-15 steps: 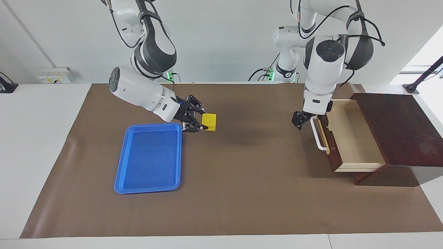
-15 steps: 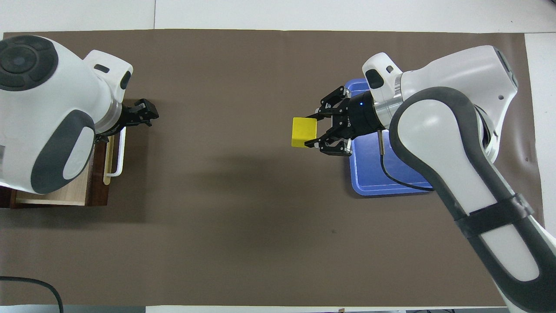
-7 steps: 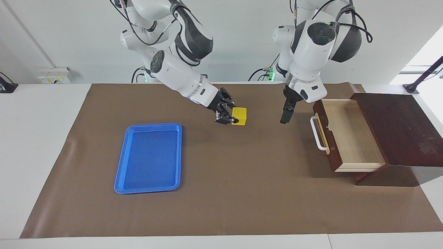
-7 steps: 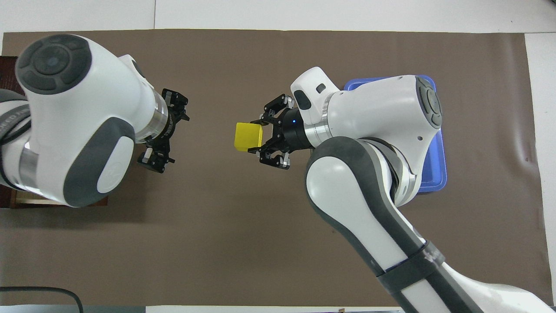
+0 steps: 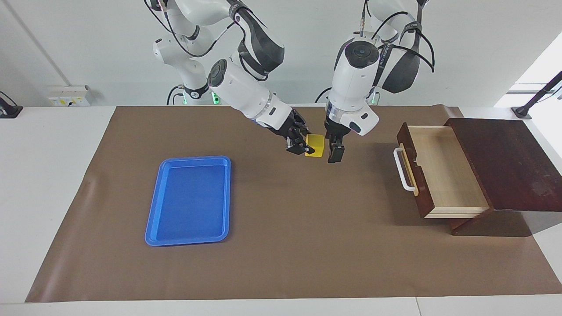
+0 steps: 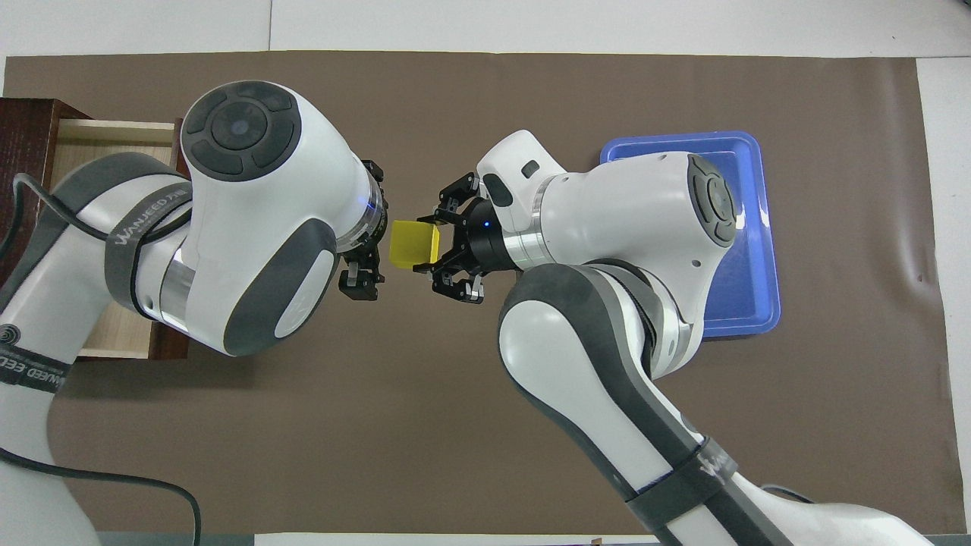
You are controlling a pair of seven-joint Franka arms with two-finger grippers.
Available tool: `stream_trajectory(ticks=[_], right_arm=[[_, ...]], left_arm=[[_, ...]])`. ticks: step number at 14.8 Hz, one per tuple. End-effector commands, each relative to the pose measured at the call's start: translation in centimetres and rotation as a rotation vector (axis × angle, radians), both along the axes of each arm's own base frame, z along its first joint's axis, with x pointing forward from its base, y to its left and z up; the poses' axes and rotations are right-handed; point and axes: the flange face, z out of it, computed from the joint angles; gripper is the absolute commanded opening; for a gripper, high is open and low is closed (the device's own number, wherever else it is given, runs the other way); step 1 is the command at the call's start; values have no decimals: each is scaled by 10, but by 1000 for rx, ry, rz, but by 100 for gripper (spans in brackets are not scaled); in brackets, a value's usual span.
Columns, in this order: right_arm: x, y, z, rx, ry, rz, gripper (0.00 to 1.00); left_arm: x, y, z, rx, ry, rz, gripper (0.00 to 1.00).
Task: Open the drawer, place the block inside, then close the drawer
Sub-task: 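Grasp the cube with the left gripper from the right gripper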
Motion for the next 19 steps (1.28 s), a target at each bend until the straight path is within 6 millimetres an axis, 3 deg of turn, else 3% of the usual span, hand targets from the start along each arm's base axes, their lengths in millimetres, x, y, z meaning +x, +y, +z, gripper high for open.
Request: stream_trajectory(ticks=[1,2,4,5,7,8,10,16,18,19], right_arm=[[-1,-1,1,-10,-11,-15,0],[0,-1,1,-9,-17,-18,0],[-1,0,2,-10,-20,-16,0],[-1,0,2,-9,-19,-16,0],[0,-1,1,-11,-19,-17,0],[0,-1,2,-10,-20,-17,0],[-1,1,1,-9,-18,-15,0],[0,-1,3,-8,-15,-19,0],[-1,0,2,-6,0,-27,99],[-1,-1,2,-7,6,-29,100]], left_arm=[[3,-14,-1,-19,-26,25,100],[-6,-28,-3,-8,-28,-6,100],[-7,-31,-2,-17,-38,-8,100],[-6,-30,-2,-17,-38,-7,94],[-6,-29,-4,-10,-34,-14,35],[-7,-29,-4,-6,-28,-16,19],[-4,-23,-4,-2,-27,-9,0],[-4,-22,-5,-3,-25,-11,0],[-4,-22,-4,-3,-26,-11,0],[-4,-22,-5,-3,-25,-11,0]])
